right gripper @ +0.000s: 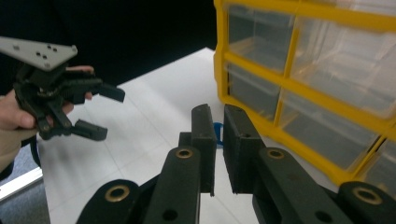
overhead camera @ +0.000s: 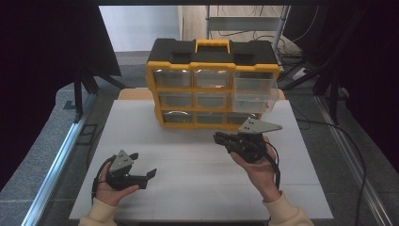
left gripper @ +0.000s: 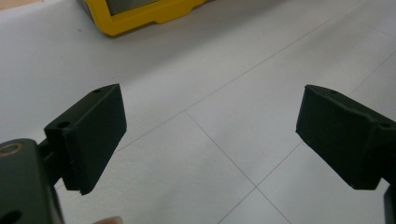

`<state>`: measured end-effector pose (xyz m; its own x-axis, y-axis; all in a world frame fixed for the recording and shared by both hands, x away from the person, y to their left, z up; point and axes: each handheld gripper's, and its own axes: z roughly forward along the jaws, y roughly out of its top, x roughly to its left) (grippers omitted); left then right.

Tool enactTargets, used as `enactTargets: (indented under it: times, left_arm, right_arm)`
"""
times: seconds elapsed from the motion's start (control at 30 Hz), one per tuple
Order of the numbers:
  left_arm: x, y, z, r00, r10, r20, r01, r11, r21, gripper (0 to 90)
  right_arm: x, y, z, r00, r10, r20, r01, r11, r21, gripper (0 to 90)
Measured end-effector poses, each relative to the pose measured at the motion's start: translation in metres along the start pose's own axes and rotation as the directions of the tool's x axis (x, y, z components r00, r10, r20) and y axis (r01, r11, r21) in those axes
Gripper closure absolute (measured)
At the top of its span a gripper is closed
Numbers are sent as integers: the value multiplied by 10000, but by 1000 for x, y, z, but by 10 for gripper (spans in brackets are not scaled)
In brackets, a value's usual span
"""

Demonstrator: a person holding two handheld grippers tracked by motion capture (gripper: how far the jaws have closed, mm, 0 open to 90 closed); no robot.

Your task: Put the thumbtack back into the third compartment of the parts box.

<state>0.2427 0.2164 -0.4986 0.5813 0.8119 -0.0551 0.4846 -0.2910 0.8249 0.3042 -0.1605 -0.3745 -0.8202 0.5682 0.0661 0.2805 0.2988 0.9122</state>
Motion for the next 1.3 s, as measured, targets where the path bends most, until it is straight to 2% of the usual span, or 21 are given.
enactTargets:
  times: [0.2,0.43,0.67,0.97,1.1,1.13,1.2,1.3]
  left_arm:
    - [-1,0,0,10000,2,-6,-2,10000,-29,89]
    - [-2,0,0,10000,41,13,-41,10000,-17,90]
    - [-1,0,0,10000,39,-5,-39,10000,-4,90]
    - [-1,0,0,10000,30,13,-30,10000,-6,90]
    - [0,-1,0,10000,-13,15,13,10000,-9,90]
    - [0,-1,0,10000,-8,15,8,10000,-10,90]
    - [0,-1,0,10000,-14,13,15,10000,-21,90]
    - [-1,-1,0,10000,2,17,-2,10000,-27,90]
  right_arm:
    - [-4,15,-8,9999,122,-7,-122,9989,-443,826]
    - [-10,42,-12,9999,103,-4,-103,9968,-798,826]
    - [-17,69,-19,9996,15,282,17,9934,-1145,826]
    - [-35,94,-25,9952,62,980,71,9908,-1349,826]
    - [-44,102,-32,9885,126,1506,76,9911,-1329,825]
    - [-46,103,-33,9883,141,1517,70,9905,-1376,825]
    - [-49,105,-35,9820,88,1889,176,9903,-1376,824]
    - [-55,107,-37,9773,184,2113,105,9908,-1349,823]
